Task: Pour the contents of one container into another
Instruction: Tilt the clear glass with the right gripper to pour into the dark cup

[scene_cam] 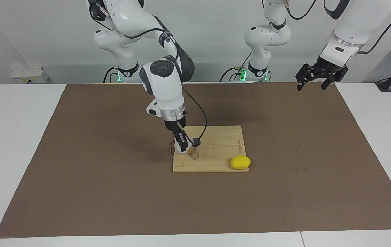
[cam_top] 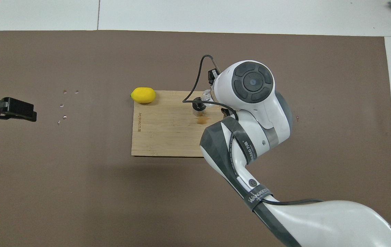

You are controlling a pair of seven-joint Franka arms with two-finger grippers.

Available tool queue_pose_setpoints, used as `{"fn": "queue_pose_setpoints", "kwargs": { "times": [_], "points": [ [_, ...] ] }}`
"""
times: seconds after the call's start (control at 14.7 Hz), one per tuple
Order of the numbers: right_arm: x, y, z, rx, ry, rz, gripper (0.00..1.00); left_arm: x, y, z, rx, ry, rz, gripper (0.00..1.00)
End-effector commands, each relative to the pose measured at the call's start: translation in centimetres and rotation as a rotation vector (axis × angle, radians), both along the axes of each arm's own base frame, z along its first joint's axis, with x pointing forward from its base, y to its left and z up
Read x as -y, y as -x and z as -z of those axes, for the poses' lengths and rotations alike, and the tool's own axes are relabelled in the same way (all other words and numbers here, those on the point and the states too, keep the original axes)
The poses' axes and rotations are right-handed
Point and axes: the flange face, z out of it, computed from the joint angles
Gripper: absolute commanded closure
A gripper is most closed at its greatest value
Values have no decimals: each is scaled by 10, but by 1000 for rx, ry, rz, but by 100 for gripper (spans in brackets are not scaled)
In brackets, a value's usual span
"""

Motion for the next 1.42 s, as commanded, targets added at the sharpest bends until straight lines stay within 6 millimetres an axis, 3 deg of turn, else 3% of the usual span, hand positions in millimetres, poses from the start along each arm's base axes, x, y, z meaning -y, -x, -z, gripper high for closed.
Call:
{"fn": "queue_pose_setpoints", "kwargs": {
  "times": [0.0,0.07,0.88,1.36],
  "points": [
    [-8,-1,-6,37,59,-22,100,0,10,-1,6,-22,8,0],
    [-15,3,-6,43,69,-40,100,-1,10,-1,6,-22,6,0],
    [-20,8,-11,82,170,-98,100,-3,10,-1,6,-22,3,0],
    [-19,10,-15,14,79,-58,100,-3,10,-1,6,-22,3,0]
  ]
}}
